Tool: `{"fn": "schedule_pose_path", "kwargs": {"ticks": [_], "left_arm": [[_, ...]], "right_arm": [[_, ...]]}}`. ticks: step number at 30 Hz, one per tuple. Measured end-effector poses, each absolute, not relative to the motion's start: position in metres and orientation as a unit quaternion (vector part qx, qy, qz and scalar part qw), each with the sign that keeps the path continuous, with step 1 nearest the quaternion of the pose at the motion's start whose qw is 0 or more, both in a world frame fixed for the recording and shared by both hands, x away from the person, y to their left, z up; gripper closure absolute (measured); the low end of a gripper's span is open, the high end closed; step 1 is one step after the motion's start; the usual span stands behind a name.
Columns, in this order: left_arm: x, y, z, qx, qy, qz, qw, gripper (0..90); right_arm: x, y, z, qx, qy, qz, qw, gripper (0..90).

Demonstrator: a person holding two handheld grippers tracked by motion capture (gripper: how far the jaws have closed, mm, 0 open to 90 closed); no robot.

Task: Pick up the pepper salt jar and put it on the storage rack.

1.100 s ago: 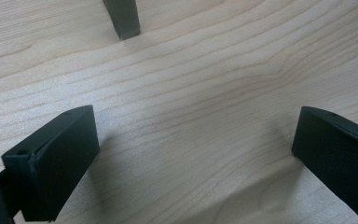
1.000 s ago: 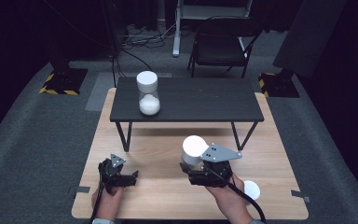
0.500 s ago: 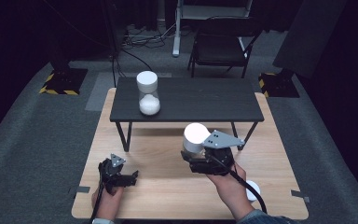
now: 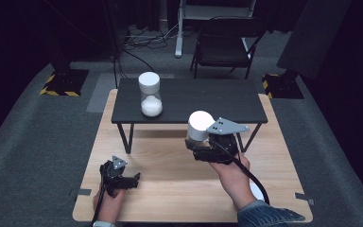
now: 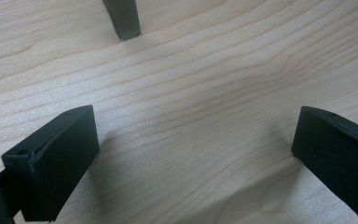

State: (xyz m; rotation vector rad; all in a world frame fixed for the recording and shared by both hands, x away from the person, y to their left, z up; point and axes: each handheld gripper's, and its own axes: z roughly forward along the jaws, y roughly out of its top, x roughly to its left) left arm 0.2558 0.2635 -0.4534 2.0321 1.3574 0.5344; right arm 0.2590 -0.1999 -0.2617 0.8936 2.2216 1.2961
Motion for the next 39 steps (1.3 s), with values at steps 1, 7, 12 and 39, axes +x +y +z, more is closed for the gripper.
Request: {"fn": "schedule_pose_path", "kwargs": {"ticks": [1, 7, 12, 39], "left_arm": [[0.256, 0.264, -0.453, 0.771, 0.515, 0.203, 0.315, 0.2], [0.256, 0.263, -0.453, 0.770, 0.516, 0.202, 0.315, 0.2], [0.256, 0.263, -0.453, 0.770, 0.517, 0.203, 0.315, 0.3], [0.257, 0.263, -0.454, 0.769, 0.518, 0.204, 0.314, 0.3]], "right_arm": [[0.260, -0.199, -0.261, 0.322, 0.798, 0.465, 0.209, 30.1], [0.266, -0.194, -0.255, 0.322, 0.798, 0.463, 0.211, 30.1], [0.273, -0.191, -0.251, 0.329, 0.797, 0.460, 0.210, 30.1], [0.307, -0.181, -0.234, 0.356, 0.786, 0.451, 0.228, 30.1]]}}
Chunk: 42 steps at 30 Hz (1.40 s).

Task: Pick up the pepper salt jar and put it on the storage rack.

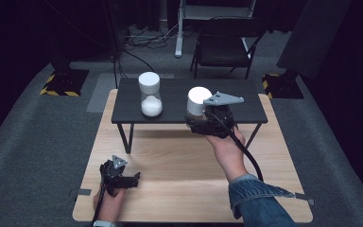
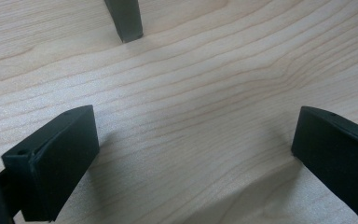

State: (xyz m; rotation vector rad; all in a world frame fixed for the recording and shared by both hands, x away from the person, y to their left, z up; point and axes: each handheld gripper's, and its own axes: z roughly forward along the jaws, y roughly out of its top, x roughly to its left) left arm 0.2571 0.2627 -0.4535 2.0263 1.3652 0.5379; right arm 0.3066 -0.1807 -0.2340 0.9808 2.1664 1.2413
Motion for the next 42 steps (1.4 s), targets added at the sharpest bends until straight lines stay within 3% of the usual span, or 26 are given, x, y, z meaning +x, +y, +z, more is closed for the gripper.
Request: {"fn": "schedule_pose_path", "kwargs": {"ticks": [42], "left_arm": [[0.258, 0.262, -0.453, 0.768, 0.519, 0.204, 0.314, 0.3]], "right_arm": [[0.358, -0.159, -0.236, 0.380, 0.788, 0.427, 0.229, 30.0]]}}
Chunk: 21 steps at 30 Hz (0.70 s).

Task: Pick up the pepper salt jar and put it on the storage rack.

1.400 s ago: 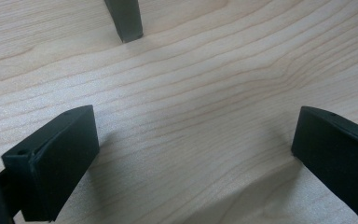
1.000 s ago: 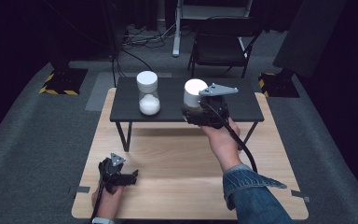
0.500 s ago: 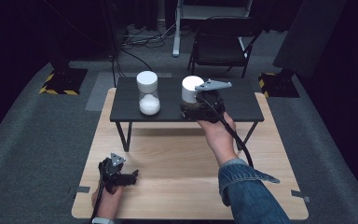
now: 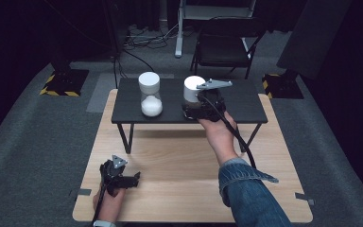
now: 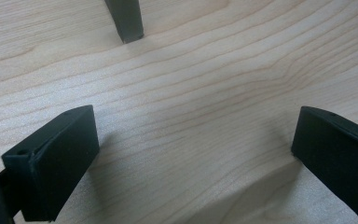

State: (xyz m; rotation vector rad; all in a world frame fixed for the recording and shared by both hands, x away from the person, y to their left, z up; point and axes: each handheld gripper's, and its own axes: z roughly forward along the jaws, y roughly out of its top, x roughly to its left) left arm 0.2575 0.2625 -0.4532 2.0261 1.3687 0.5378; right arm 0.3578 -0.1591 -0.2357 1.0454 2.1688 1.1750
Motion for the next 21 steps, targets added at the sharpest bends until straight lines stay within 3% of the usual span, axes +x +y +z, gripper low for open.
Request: {"fn": "schedule_pose_path", "kwargs": {"ticks": [4, 14, 21], "left_arm": [[0.258, 0.262, -0.453, 0.768, 0.519, 0.204, 0.314, 0.3], [0.257, 0.263, -0.453, 0.768, 0.519, 0.204, 0.314, 0.3], [0.258, 0.263, -0.453, 0.769, 0.518, 0.204, 0.314, 0.3]], "right_arm": [[0.358, -0.160, -0.235, 0.378, 0.789, 0.426, 0.229, 28.5], [0.351, -0.164, -0.236, 0.369, 0.788, 0.431, 0.239, 8.1], [0.331, -0.172, -0.240, 0.347, 0.790, 0.435, 0.255, 3.4]]}}
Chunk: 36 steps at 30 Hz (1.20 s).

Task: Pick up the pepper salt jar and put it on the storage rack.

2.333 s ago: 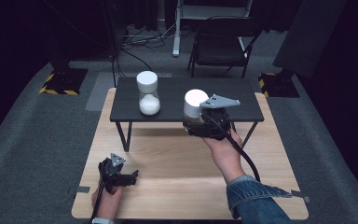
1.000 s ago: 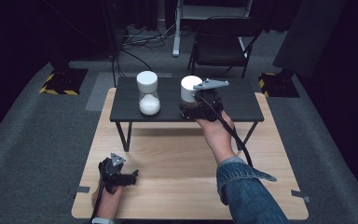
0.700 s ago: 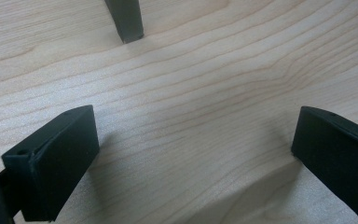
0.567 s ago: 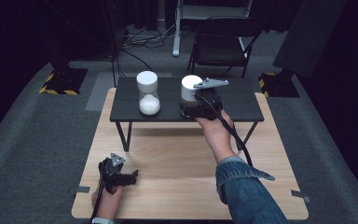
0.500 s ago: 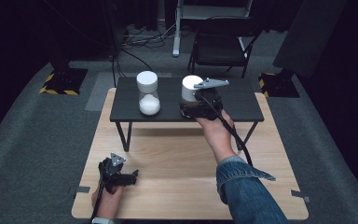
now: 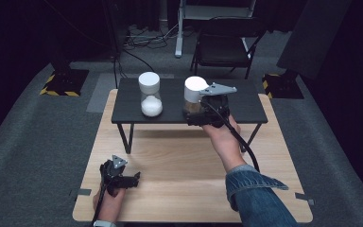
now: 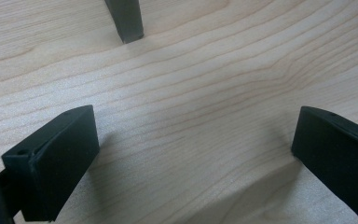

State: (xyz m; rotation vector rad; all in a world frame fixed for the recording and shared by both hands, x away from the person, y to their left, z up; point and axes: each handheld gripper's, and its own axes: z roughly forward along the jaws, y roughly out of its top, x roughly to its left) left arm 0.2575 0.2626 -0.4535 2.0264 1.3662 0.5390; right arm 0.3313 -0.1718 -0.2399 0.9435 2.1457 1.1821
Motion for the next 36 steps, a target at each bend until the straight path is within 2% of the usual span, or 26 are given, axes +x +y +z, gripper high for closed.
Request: {"fn": "schedule_pose_path", "kwargs": {"ticks": [19, 36], "left_arm": [[0.258, 0.262, -0.453, 0.768, 0.519, 0.204, 0.314, 0.3], [0.258, 0.262, -0.453, 0.768, 0.520, 0.204, 0.314, 0.3]], "right_arm": [[0.307, -0.211, -0.248, 0.351, 0.793, 0.436, 0.240, 0.4], [0.294, -0.264, -0.269, 0.389, 0.776, 0.434, 0.242, 0.4]]}}
